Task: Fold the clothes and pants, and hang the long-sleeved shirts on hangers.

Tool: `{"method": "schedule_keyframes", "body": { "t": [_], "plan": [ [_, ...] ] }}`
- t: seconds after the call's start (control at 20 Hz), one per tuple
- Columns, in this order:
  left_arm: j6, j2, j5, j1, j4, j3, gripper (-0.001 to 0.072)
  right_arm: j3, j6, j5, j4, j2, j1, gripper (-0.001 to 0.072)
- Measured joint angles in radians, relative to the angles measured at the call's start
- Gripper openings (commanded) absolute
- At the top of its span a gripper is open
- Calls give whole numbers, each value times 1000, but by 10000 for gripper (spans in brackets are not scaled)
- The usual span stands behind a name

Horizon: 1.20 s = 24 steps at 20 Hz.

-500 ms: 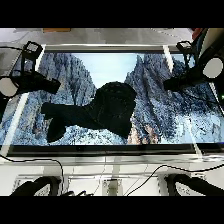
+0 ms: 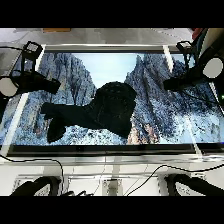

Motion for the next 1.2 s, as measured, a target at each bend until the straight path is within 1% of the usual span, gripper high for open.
{"method": "schedule_keyframes", "body": {
  "t": [0.15, 0.3, 0.4, 0.45, 0.55, 0.6, 0.65, 0.75, 0.9, 1.05, 1.2],
  "plan": [
    [0, 0, 0, 0, 0, 0, 697, 0, 4, -36, 30, 0, 0, 27],
    [0, 0, 0, 0, 0, 0, 697, -27, 27, -62, 172, 0, 6, 26],
    [0, -1, -1, 0, -10, 0, 697, -79, 2, -73, 281, -1, 39, 30],
    [-6, -1, -1, 0, -19, 0, 697, -116, -27, -78, 330, -3, 74, 106],
    [-10, -3, -6, 2, -25, 0, 697, -187, -101, -113, 392, -13, 169, 540],
    [-12, -3, -12, 5, -21, 0, 698, -215, -141, -153, 410, -23, 230, 571],
    [-23, -3, -27, 12, -1, -1, 698, -233, -169, -200, 410, -35, 287, 571],
    [-70, -2, -60, 56, 65, -7, 698, -258, -200, -320, 373, -71, 405, 568],
    [-170, 4, -96, 200, 123, -32, 698, -270, -182, -477, 290, -158, 537, 568],
    [-273, 6, -120, 369, 146, -74, 697, -246, -164, -541, 241, -270, 602, 568],
    [-330, 7, -130, 507, 140, -126, 698, -193, -158, -563, 219, -367, 628, 568]
  ]
}}
